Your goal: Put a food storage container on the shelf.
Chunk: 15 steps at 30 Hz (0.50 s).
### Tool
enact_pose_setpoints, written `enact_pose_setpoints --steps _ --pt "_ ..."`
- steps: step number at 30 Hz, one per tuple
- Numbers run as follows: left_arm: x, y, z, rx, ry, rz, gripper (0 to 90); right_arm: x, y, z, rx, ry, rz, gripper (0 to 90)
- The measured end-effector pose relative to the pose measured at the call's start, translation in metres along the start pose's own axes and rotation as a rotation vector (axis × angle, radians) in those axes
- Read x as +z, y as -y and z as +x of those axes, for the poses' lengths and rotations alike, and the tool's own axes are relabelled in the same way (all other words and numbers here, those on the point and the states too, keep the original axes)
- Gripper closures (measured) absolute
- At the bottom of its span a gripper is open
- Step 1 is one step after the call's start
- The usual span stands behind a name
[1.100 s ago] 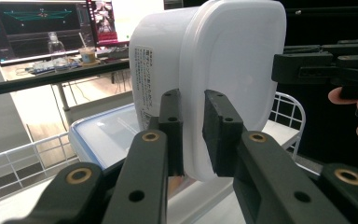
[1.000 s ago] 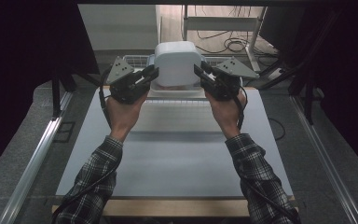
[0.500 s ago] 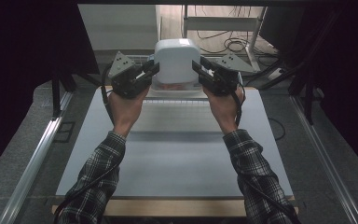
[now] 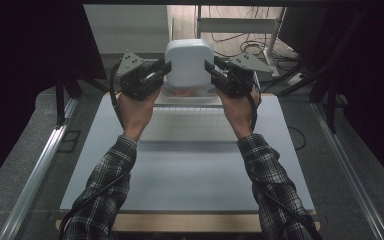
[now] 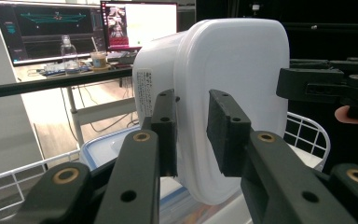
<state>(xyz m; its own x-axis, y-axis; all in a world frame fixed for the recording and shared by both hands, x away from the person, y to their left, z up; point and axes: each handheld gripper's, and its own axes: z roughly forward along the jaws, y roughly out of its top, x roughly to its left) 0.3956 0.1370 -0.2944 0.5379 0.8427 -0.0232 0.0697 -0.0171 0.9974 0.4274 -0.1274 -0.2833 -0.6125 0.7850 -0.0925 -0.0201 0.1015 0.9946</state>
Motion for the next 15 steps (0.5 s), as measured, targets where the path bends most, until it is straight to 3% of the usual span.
enact_pose_setpoints --steps 15 --pt "0.0074 -0.0091 0.0038 -0.024 0.004 -0.012 74.1 0.0061 -0.0035 -0.0066 0.001 0.013 0.005 65.6"
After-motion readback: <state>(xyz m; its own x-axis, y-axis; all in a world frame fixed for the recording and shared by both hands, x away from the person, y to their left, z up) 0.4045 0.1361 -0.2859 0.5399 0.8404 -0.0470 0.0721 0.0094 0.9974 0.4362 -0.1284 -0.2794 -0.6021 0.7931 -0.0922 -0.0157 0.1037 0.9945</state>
